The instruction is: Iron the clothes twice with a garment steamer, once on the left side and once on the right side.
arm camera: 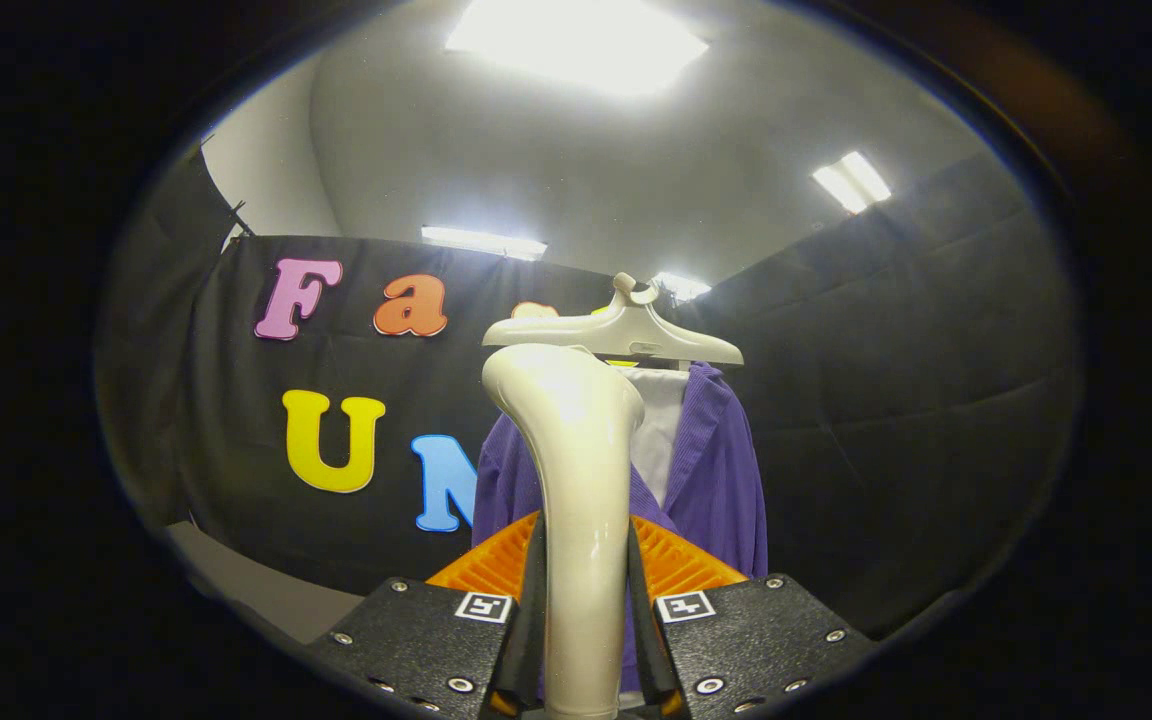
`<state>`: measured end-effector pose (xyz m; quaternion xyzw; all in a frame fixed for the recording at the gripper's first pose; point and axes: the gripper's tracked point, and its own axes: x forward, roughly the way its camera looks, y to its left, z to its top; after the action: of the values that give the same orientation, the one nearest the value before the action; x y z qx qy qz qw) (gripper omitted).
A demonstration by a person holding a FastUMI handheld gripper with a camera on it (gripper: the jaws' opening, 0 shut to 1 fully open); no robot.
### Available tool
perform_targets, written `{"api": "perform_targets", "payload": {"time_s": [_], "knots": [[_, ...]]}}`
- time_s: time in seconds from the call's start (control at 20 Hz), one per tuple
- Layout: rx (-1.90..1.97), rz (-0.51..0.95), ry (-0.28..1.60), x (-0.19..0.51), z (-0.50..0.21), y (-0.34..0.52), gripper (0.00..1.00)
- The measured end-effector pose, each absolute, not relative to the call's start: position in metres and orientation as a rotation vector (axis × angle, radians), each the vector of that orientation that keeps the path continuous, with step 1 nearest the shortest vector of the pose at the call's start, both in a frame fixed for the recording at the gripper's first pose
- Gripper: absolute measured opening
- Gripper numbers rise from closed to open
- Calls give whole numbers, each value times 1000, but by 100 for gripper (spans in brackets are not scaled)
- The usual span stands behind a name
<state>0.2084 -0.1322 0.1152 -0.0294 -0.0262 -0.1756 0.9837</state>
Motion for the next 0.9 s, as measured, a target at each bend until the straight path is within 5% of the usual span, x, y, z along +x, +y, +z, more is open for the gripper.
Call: {"api": "perform_targets", "payload": {"time_s": [0.9], "knots": [[-123, -387, 86, 272, -2, -168, 38]]}}
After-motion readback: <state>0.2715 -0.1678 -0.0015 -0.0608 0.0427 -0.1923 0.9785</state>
